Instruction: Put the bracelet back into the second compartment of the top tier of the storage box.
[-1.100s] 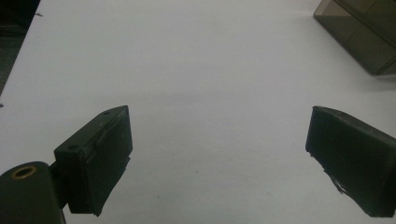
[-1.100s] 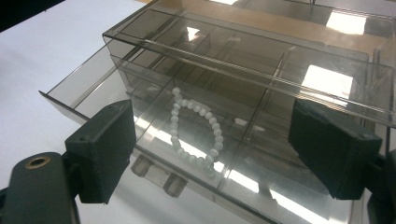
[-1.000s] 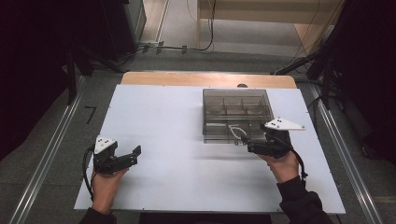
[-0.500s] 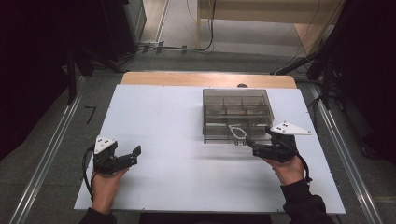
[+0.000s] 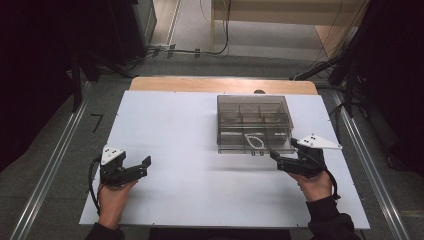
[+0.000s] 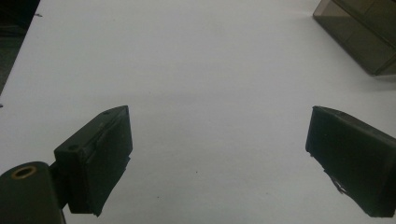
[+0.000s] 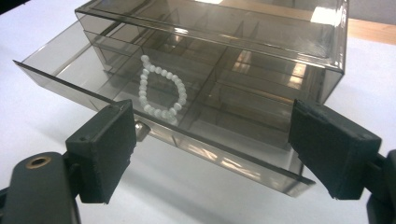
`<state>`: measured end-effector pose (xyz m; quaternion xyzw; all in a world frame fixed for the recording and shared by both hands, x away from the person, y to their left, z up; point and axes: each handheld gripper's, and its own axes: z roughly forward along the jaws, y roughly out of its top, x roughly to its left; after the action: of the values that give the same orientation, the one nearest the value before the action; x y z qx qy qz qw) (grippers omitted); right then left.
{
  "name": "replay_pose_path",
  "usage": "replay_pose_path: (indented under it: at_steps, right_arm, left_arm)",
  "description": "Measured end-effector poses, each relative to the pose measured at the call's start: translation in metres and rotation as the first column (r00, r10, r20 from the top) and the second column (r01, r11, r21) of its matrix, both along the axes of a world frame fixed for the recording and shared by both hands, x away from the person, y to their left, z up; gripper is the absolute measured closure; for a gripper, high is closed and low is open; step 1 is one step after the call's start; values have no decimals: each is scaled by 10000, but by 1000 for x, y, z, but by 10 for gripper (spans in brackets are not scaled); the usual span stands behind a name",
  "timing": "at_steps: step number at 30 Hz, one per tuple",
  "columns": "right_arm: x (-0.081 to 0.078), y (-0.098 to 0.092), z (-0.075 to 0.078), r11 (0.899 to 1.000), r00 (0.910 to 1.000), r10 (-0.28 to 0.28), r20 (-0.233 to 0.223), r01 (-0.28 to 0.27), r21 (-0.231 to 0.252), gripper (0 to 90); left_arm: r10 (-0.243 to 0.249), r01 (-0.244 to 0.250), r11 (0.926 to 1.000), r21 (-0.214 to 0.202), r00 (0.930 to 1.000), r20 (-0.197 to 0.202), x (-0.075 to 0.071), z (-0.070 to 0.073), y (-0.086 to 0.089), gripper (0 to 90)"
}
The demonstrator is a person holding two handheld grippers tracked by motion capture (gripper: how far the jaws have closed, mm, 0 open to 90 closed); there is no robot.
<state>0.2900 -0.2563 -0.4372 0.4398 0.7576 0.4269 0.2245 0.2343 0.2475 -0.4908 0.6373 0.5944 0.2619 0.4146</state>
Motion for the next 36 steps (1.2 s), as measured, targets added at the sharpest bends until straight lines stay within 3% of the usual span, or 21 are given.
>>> replay_pose_path:
  at_steps: [24,36]
  right_arm:
    - [-9,-18,-11,9994,9989,-352,-306,351,-44,140]
    - [-18,-28,-20,9982,9970,-591,-510,585,-126,141]
  left_arm:
    - [-9,8,10000,-65,9999,-135,2,-2,-1,77]
    - [80,-80,9999,102,9999,-78,2,-2,-2,77]
